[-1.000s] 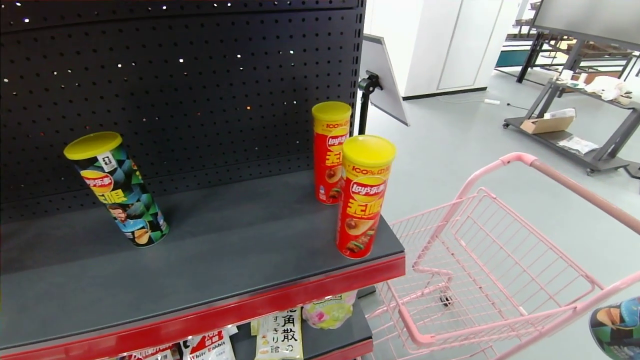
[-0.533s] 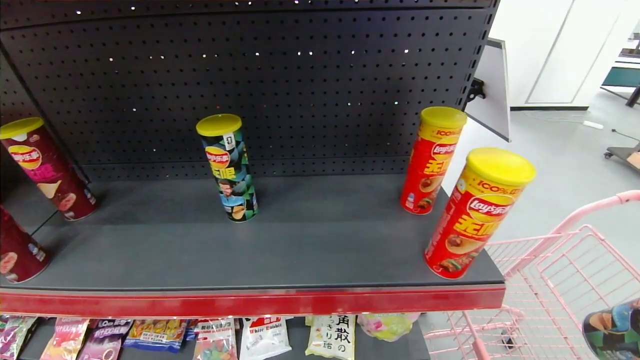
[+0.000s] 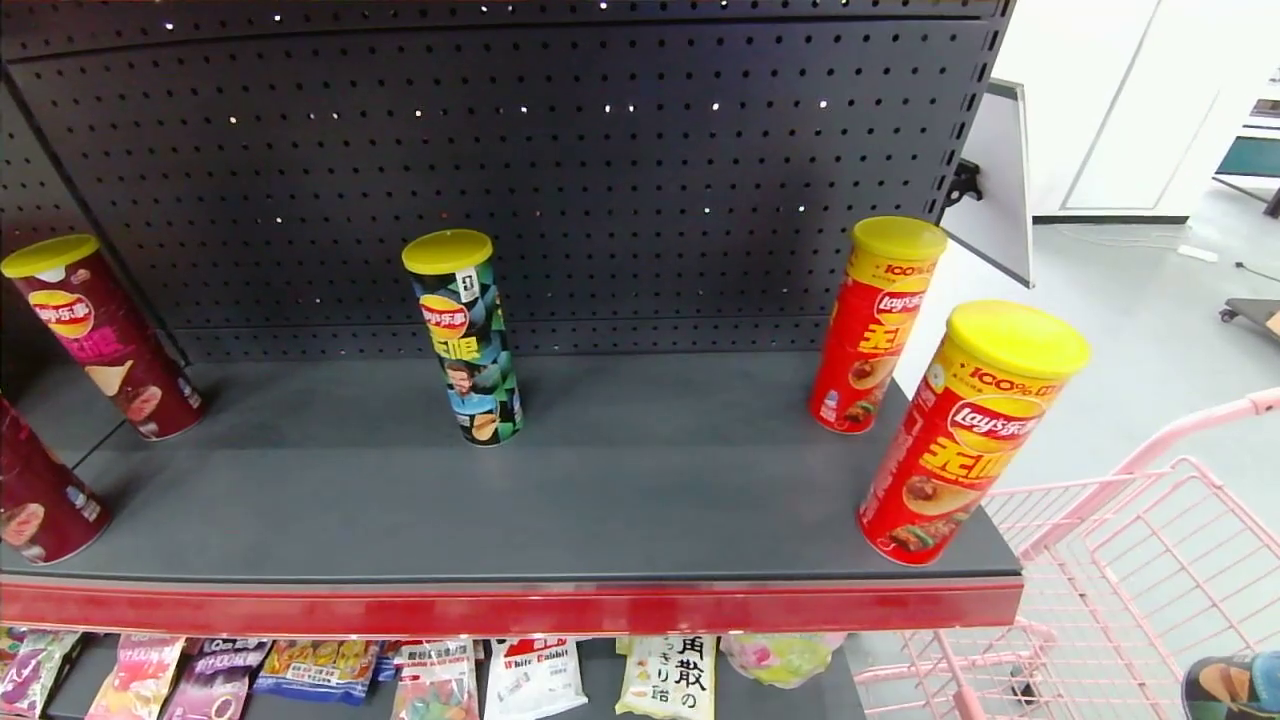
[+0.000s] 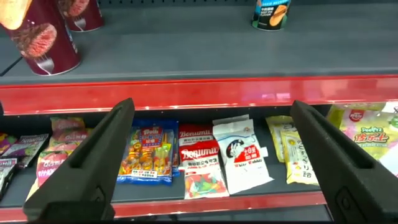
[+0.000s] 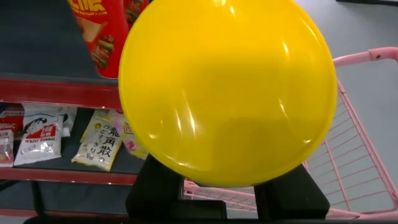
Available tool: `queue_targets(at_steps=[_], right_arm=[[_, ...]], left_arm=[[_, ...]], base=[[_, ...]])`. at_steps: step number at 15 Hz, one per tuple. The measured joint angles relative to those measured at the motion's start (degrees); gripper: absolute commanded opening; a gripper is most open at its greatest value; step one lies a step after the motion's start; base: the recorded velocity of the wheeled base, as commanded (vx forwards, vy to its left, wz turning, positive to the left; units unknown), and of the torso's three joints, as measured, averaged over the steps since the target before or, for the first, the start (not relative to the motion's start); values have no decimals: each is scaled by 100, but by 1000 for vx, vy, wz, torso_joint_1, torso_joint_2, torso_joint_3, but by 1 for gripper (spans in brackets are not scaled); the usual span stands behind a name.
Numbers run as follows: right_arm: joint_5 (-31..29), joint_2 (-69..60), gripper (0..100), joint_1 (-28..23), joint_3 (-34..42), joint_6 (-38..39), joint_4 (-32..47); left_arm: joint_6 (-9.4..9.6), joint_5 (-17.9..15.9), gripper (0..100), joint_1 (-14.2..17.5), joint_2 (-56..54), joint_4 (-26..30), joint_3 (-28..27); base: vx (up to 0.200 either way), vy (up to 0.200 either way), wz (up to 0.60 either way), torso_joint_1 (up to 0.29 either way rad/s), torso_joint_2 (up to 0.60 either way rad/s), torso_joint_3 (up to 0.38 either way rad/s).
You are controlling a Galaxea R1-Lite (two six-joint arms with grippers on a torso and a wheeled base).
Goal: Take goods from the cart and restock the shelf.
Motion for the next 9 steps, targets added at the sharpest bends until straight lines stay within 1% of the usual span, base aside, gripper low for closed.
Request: queue_targets(at_steps=[9], right_arm=[[-46, -235, 0, -16, 529, 5, 26]], left_arm=[[2, -2, 100, -2, 0, 2, 0]], base=[[0, 200, 0, 0, -1, 2]])
